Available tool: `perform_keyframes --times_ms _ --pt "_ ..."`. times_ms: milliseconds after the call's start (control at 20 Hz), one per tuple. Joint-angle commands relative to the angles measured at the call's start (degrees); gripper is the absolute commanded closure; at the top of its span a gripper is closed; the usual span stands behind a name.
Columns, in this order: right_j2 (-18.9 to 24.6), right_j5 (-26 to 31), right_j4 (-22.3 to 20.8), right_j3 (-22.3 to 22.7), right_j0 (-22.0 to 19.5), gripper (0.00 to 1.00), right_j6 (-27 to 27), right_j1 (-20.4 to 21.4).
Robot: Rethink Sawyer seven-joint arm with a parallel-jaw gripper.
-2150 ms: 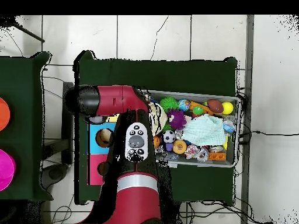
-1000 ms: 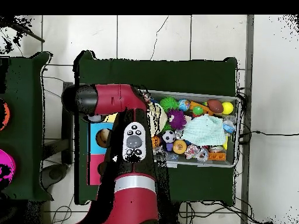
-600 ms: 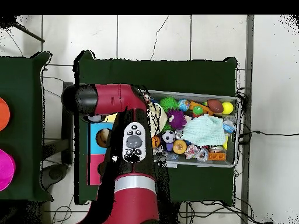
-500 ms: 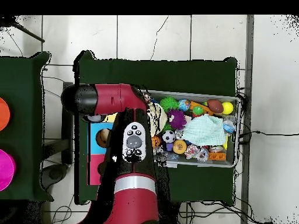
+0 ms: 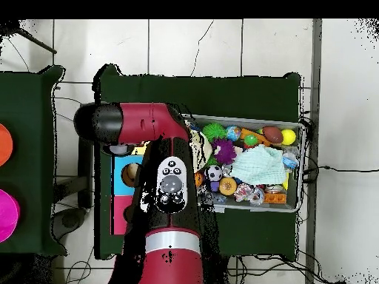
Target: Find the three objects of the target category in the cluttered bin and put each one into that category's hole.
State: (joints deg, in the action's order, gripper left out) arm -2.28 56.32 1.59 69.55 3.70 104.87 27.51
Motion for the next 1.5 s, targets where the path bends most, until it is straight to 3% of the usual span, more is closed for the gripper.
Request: perform_keyframes --times_ms 50,850,1500 --pt "1.3 8.2 0.7 3.8 -2.7 0.0 5.7 1.5" --pt "1.7 8.8 -0.2 3.4 -3.2 0.0 4.8 1.9" --pt "1.7 4.4 -1.5 9.3 -5.7 0.0 1.3 4.4"
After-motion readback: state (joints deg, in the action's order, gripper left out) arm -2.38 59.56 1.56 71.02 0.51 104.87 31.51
